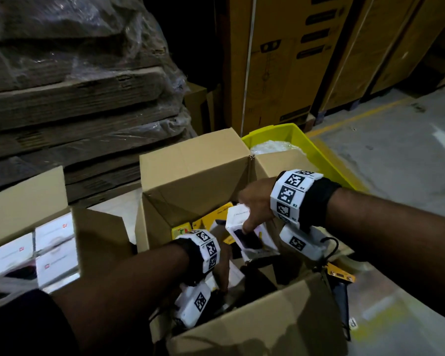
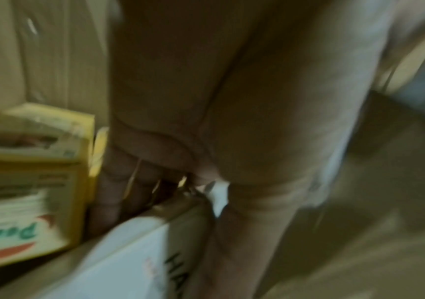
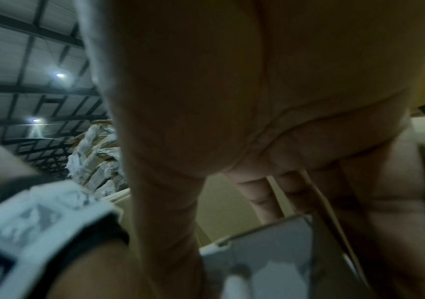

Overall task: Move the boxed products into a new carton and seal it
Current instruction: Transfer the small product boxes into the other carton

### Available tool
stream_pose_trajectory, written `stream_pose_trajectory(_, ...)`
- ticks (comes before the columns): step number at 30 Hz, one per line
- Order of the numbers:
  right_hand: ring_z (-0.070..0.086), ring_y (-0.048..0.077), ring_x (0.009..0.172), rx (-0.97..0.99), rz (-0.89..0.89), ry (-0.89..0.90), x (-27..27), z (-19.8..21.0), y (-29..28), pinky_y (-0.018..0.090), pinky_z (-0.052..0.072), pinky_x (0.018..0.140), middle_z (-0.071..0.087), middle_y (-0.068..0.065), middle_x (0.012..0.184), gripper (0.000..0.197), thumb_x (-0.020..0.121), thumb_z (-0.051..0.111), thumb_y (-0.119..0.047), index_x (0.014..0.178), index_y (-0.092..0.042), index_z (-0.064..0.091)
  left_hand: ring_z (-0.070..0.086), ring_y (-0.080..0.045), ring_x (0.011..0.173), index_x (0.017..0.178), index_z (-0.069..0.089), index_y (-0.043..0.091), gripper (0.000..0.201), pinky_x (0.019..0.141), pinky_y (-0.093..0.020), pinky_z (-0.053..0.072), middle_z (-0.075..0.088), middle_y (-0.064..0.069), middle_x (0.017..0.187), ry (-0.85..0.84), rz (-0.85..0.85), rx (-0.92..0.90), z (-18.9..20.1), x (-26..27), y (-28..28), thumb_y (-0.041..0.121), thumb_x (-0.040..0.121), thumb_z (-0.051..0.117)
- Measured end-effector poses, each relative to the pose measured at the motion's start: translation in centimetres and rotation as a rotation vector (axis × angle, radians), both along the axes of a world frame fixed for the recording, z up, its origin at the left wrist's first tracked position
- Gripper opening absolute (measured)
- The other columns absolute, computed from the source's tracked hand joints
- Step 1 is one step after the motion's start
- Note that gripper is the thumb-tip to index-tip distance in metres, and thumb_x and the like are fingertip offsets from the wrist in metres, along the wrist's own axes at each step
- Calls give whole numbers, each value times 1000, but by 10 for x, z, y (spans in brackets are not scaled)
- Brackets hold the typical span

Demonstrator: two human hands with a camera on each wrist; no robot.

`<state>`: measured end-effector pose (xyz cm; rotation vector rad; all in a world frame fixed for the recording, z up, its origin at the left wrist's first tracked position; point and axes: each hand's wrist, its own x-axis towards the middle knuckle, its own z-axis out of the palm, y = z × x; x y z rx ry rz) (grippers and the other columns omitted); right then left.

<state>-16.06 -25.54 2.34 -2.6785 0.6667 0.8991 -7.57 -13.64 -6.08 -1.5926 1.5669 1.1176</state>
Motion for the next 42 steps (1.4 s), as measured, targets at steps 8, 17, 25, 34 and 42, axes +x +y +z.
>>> stream_pose_trajectory(8, 61, 26, 89, -69, 14, -69, -7, 29, 6, 42, 54, 82, 60, 4, 103, 66, 64, 69, -62, 110, -16, 54, 54, -18, 102, 131, 53, 9, 56, 83, -29, 45, 59, -3, 123, 106, 407, -211, 83, 24, 14, 24, 84, 79)
stream_pose_trajectory(17, 59, 22, 92, -95, -112, -452, -30, 80, 23, 36, 51, 77, 63, 0, 103, 57, 69, 75, -51, 114, -23, 53, 63, -14, 90, 123, 49, 22, 66, 73, -31, 55, 64, 3, 105, 182, 642, -624, 161, 57, 67, 31, 70, 88)
stream_pose_trajectory(25, 57, 17, 101, 43, -106, -774, -14, 129, 70, 32, 46, 80, 61, -1, 114, 57, 74, 78, -42, 121, -21, 55, 66, -10, 93, 114, 58, 22, 53, 75, -25, 56, 68, 2, 106, 306, 919, -947, 227, 84, 162, 24, 71, 88)
stream_pose_trajectory(34, 59, 13, 94, 170, 2, -910, 60, 148, 156, 38, 51, 84, 63, -5, 105, 50, 72, 77, -43, 112, -21, 58, 70, -17, 94, 115, 60, 23, 52, 76, -35, 61, 70, -1, 105, 281, 1263, -1121, 244, 119, 299, 19, 70, 87)
stream_pose_trajectory(42, 62, 11, 91, 218, 51, -892, 135, 139, 230, 40, 55, 79, 64, -8, 102, 51, 69, 77, -48, 110, -26, 54, 69, -17, 95, 118, 58, 20, 53, 83, -39, 60, 70, -2, 104, 201, 1406, -1154, 217, 171, 378, 18, 73, 86)
